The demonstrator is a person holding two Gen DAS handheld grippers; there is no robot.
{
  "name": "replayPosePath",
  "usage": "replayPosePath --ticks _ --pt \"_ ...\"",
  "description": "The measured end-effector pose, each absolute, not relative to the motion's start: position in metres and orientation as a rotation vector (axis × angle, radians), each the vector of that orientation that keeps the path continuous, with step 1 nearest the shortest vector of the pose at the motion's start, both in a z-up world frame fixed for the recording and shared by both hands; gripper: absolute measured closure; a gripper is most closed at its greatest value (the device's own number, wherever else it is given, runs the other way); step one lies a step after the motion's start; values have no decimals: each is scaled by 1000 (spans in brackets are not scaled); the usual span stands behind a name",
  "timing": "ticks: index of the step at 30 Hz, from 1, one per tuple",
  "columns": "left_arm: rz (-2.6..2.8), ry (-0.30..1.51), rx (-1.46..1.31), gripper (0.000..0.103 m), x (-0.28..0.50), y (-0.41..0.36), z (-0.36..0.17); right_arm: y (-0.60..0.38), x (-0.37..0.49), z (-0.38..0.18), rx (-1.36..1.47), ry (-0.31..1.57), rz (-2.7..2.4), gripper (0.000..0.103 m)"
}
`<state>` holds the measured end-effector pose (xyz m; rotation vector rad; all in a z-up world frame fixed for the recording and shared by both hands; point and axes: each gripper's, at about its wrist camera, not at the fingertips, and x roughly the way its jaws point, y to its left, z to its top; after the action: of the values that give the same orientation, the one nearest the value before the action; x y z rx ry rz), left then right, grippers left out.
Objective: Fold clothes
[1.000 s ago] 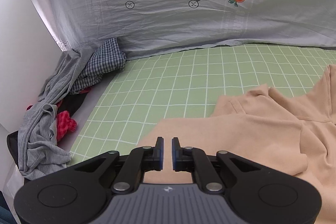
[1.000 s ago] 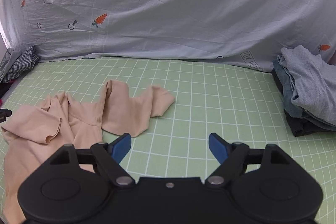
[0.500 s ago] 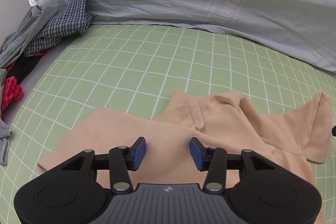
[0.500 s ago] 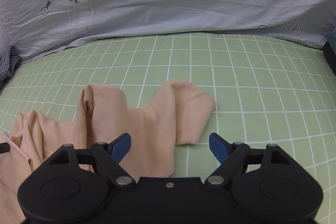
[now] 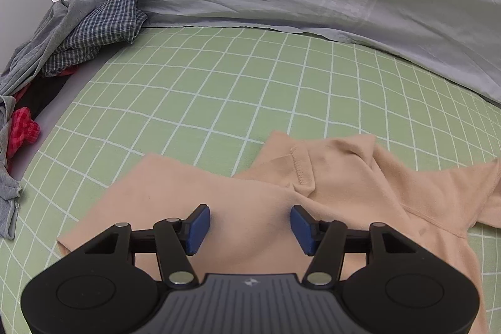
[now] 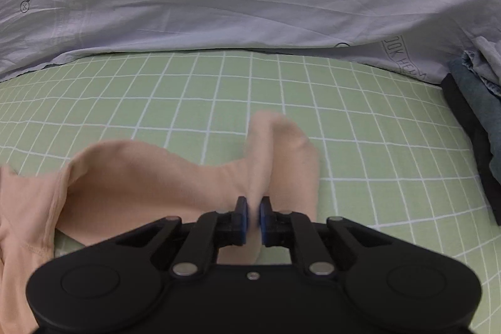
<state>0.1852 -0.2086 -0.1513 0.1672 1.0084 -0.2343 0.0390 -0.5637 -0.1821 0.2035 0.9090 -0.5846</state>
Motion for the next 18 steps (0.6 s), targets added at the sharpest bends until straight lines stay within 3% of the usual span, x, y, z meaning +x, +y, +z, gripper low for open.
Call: replayPosePath --ticks 12,14,16,18 --pt "-328 1026 148 45 153 -226 -143 -672 -107 -173 246 963 -1036 92" --pt "-358 1030 159 44 146 -234 -144 -670 -123 -171 269 970 -1005 81" --pt "-380 1038 176 44 141 -242 -145 -653 -125 -163 181 952 -984 41" --pt "-409 1038 187 44 138 -249 -147 -637 -120 -150 121 903 -971 38"
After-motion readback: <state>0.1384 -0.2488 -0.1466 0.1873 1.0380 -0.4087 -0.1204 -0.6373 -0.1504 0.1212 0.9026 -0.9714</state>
